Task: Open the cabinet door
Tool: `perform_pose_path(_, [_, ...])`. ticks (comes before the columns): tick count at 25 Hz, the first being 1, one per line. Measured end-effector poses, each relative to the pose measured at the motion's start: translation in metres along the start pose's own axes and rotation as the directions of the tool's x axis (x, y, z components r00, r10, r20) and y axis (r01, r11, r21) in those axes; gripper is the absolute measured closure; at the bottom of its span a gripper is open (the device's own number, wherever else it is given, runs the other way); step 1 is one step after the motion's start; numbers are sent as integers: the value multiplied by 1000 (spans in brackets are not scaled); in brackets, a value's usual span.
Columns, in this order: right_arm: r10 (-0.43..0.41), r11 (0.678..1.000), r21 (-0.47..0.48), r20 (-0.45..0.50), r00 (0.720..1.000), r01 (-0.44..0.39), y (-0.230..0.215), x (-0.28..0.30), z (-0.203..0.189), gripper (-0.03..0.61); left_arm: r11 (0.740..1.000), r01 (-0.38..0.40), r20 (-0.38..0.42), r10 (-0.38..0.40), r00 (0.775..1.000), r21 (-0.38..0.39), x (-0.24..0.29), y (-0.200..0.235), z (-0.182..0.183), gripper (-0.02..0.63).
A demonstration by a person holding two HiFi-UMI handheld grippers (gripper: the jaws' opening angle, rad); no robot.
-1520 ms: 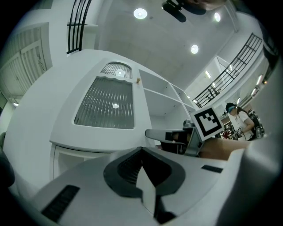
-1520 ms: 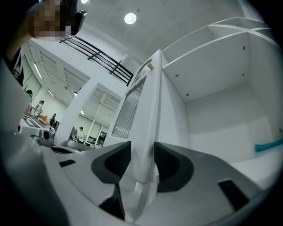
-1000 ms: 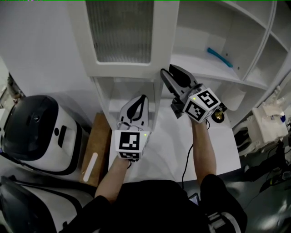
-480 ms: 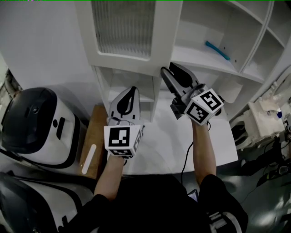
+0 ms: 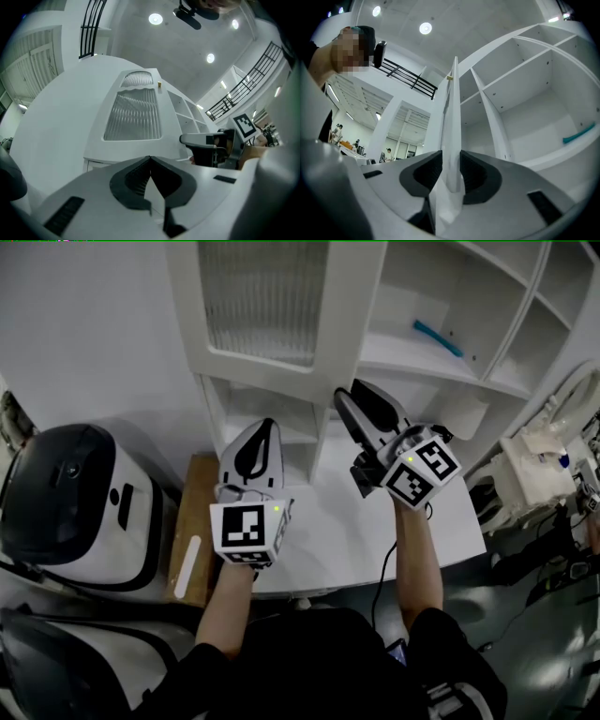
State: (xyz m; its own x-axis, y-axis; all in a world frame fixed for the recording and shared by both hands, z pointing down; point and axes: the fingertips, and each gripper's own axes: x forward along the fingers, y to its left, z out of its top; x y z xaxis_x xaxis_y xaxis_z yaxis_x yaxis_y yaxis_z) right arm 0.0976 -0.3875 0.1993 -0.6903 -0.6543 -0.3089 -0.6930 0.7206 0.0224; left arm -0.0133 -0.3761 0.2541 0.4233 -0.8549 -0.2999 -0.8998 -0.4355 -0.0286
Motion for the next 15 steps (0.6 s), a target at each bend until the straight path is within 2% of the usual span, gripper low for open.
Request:
perform_pose_path(8, [-87,996,-4,12,996,87,35,-7,3,460,995,85,16,-84,996,-48,-21,-6,16,600])
perform_pose_path(10, [-114,993,-20,12,993,114,46,-10,4,491,993,105,25,-103,994,-55,-32,-7,18,600])
perform_pose_path(15, [-148,988,-32,10,989,148,74,-14,3,495,989,128,33,-126,991,-74,-60,-2,19,600])
